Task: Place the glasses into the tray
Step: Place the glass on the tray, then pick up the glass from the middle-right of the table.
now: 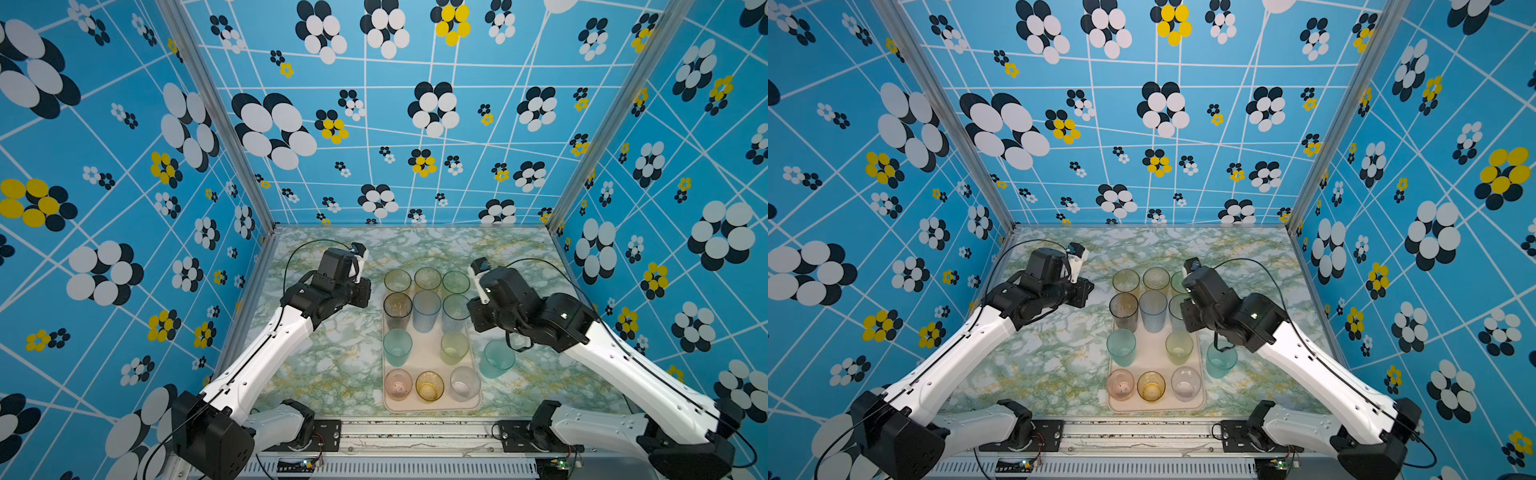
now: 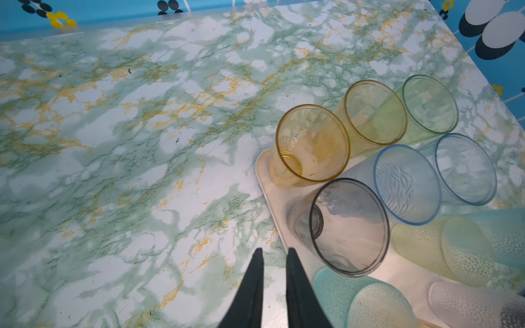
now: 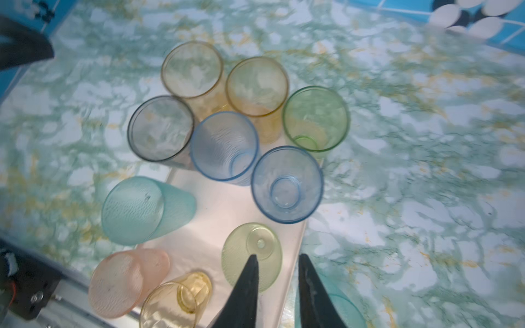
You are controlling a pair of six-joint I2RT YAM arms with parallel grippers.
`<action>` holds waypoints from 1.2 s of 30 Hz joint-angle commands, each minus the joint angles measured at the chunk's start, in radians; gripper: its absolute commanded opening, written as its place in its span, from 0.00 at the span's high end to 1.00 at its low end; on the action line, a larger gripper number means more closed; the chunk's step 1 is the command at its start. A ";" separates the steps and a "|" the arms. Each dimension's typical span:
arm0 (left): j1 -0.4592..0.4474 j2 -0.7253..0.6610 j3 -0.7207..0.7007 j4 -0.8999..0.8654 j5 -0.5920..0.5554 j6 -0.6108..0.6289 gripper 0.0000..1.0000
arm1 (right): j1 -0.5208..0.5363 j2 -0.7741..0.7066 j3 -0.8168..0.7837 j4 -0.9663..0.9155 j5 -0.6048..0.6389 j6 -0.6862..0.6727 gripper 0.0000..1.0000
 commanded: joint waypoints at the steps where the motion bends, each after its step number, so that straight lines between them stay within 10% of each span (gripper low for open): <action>1: -0.058 0.022 0.068 -0.033 -0.025 0.028 0.82 | -0.069 -0.068 -0.020 -0.077 0.143 0.070 0.71; 23: -0.480 0.499 0.559 -0.160 0.158 0.113 0.82 | -0.690 -0.017 -0.194 0.078 -0.149 -0.036 0.67; 36: -0.558 0.815 0.880 -0.392 0.259 0.189 0.83 | -0.783 0.052 -0.184 0.113 -0.225 -0.078 0.66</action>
